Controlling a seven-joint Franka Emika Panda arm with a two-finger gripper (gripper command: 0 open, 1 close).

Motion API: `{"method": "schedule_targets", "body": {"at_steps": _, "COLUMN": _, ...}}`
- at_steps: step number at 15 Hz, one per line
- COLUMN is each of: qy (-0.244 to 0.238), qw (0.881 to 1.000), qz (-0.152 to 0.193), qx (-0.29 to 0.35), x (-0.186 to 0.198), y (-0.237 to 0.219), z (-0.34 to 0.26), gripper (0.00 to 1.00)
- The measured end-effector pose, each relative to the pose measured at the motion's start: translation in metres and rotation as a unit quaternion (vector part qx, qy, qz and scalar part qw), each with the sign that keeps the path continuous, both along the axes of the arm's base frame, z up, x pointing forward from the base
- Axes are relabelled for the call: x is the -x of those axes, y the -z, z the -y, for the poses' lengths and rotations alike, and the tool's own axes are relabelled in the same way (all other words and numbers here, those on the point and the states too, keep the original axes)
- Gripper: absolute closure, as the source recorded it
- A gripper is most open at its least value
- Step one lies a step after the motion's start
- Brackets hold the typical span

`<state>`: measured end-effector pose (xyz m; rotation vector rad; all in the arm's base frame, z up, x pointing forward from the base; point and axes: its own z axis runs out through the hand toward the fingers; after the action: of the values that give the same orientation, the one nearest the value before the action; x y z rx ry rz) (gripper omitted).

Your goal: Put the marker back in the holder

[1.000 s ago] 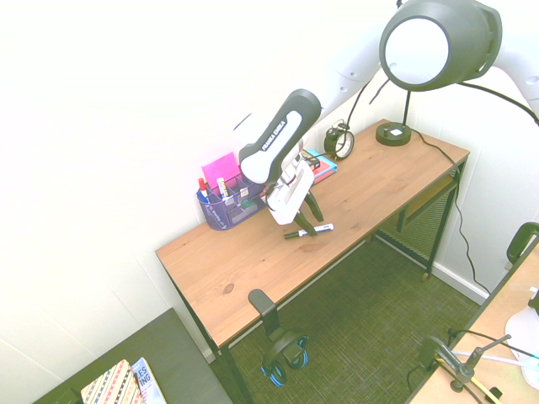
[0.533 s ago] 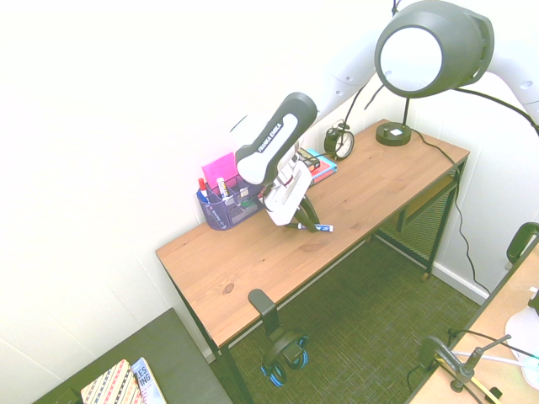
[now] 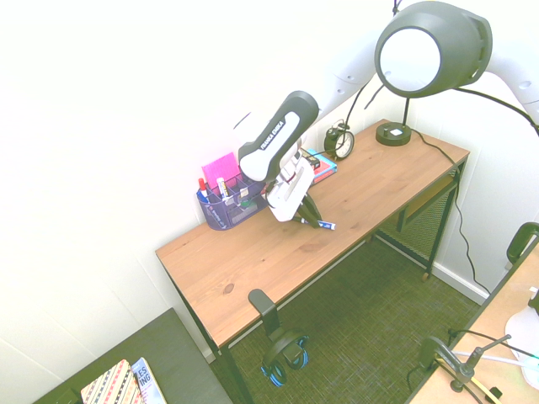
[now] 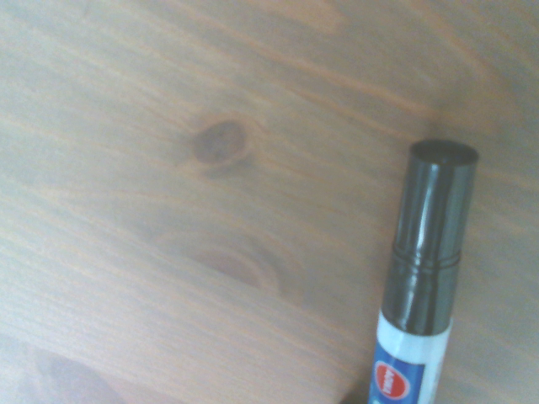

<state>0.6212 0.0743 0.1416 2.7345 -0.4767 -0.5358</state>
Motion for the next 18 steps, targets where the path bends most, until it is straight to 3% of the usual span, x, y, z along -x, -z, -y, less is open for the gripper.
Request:
{"method": "schedule_targets", "body": {"at_steps": 2, "qy": -0.005, "qw": 1.000, "qz": 0.025, "qx": -0.006, "x": 0.001, "y": -0.007, "z": 0.000, "gripper": 1.00}}
{"method": "schedule_targets", "body": {"at_steps": 5, "qy": -0.008, "qw": 0.995, "qz": 0.097, "qx": -0.011, "x": 0.016, "y": -0.037, "z": -0.008, "gripper": 1.00}}
{"method": "schedule_targets", "body": {"at_steps": 10, "qy": 0.007, "qw": 0.974, "qz": 0.224, "qx": -0.022, "x": 0.054, "y": -0.138, "z": -0.051, "gripper": 1.00}}
{"method": "schedule_targets", "body": {"at_steps": 14, "qy": 0.056, "qw": 0.945, "qz": 0.317, "qx": -0.053, "x": 0.040, "y": -0.188, "z": -0.050, "gripper": 1.00}}
{"method": "schedule_targets", "body": {"at_steps": 18, "qy": 0.125, "qw": 0.895, "qz": 0.418, "qx": -0.089, "x": 0.016, "y": -0.215, "z": -0.050, "gripper": 1.00}}
